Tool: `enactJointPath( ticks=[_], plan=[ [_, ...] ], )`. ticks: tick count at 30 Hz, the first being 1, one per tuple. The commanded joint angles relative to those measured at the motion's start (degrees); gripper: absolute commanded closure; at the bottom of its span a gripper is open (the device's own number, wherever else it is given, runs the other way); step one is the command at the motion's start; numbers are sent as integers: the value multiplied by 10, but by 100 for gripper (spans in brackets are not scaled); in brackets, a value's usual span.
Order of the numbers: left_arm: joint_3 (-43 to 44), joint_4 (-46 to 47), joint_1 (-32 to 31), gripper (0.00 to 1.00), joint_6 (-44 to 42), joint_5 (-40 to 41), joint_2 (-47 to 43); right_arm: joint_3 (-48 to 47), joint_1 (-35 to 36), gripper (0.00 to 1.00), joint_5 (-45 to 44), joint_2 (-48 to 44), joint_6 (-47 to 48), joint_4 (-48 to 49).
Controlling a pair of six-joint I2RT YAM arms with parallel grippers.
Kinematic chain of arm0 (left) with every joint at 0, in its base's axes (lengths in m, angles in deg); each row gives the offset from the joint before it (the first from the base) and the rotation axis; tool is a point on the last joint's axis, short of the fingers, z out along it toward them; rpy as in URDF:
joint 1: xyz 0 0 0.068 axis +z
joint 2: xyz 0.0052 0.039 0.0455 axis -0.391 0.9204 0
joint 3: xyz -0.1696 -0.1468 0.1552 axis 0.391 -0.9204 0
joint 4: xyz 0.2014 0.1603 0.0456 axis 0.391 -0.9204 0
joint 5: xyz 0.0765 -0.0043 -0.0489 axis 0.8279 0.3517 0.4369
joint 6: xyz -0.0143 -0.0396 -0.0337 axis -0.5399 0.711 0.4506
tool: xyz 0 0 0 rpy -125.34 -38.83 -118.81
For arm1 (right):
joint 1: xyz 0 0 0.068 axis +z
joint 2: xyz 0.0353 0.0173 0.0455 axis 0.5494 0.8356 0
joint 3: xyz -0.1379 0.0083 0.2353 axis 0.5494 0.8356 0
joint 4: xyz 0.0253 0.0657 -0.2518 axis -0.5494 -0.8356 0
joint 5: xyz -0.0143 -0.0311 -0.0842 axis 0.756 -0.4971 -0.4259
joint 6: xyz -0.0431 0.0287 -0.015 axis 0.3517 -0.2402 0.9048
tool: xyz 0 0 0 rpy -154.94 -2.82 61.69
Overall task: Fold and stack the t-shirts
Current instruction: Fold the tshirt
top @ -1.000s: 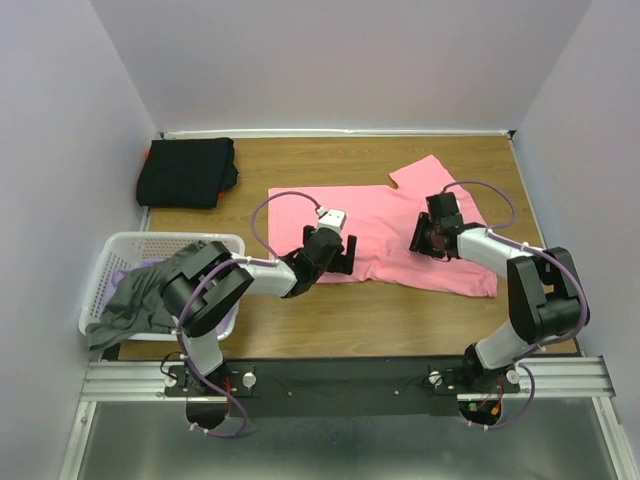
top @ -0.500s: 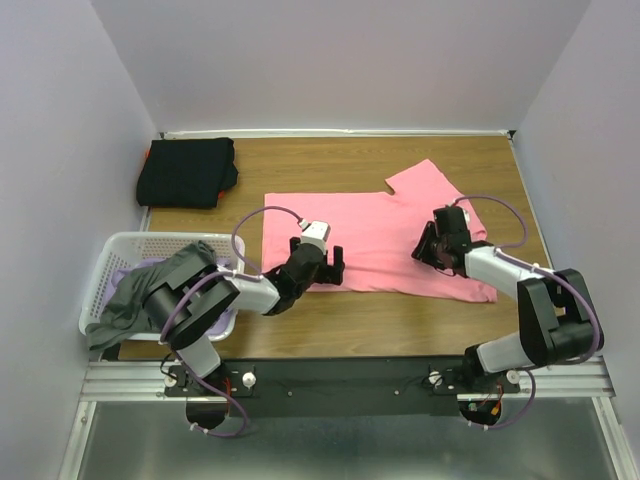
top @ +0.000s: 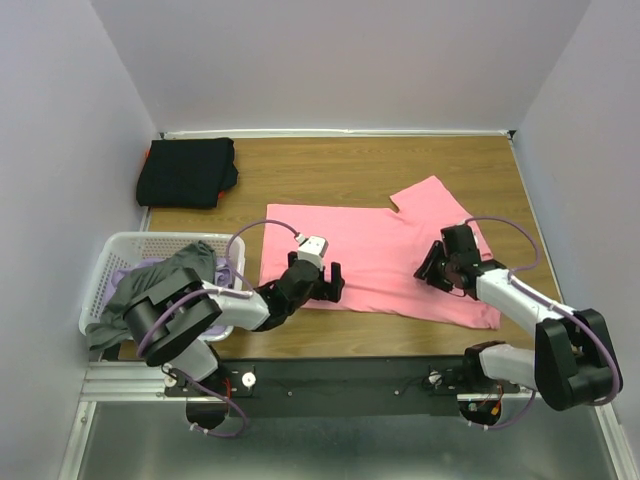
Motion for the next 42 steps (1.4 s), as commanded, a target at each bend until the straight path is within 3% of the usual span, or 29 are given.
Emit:
enactJointPath(
  ticks=[1, 8, 12, 13, 18, 29, 35, 42],
  plan=[
    [-19, -41, -11, 4, 18, 6, -42, 10, 3, 48, 2, -32, -5, -81],
    [73, -149, -6, 2, -21, 72, -121, -136, 3, 47, -45, -36, 46, -102],
    [130, -157, 51, 2, -71, 54, -133, -254, 2, 44, -109, 13, 76, -98],
    [147, -152, 92, 2, -80, 42, -131, -276, 1, 43, -119, 33, 93, -97],
    [205, -137, 185, 2, -119, -3, -84, -439, -41, 41, -143, 197, 151, -61],
    [347, -172, 305, 2, -185, -87, 72, -755, -156, 42, -20, 562, 211, -39],
    [304, -149, 329, 2, -188, -118, 68, -819, -158, 42, 11, 644, 230, -38],
    [314, -168, 333, 2, -186, -110, 77, -804, -158, 42, 36, 658, 230, -37]
  ],
)
